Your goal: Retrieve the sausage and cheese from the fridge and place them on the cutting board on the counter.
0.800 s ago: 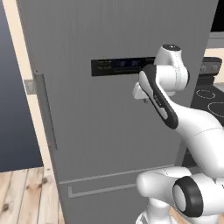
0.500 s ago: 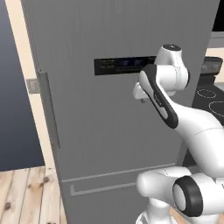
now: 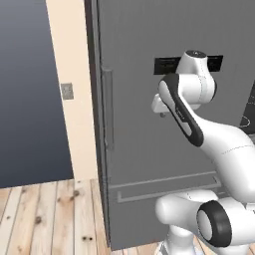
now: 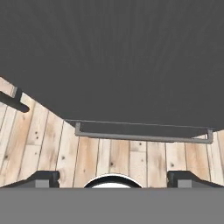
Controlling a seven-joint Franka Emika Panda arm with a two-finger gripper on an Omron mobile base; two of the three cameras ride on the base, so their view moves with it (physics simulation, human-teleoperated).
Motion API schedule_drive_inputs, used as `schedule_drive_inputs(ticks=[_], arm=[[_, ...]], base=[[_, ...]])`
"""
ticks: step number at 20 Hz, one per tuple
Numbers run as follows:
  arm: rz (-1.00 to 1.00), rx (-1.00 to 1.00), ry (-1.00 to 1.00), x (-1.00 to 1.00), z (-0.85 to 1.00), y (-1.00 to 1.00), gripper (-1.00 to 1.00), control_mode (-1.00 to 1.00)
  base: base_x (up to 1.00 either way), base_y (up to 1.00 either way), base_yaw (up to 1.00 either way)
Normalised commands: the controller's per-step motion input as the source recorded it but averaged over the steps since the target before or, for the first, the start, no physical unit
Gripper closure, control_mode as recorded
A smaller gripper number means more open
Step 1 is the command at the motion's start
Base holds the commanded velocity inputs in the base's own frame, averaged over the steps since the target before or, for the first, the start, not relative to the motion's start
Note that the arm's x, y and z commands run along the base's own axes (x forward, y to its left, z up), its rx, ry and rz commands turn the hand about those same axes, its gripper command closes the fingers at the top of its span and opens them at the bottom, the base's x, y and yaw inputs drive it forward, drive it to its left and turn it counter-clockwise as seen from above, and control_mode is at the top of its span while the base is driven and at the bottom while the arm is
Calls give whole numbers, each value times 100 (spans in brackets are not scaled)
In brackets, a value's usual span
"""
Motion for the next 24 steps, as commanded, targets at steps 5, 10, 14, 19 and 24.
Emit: schedule_drive_inputs(ticks=[5, 10, 14, 19, 24], arm=[[0, 0, 0, 0, 0, 0, -100, 100], [0, 0, 0, 0, 0, 0, -100, 100], [0, 0, 0, 0, 0, 0, -100, 100], [0, 0, 0, 0, 0, 0, -100, 100], [0, 0, 0, 0, 0, 0, -100, 100]], base=[[-28, 68, 0], [-23, 52, 0], [-39, 26, 0], [-51, 28, -1], [-26, 34, -2]])
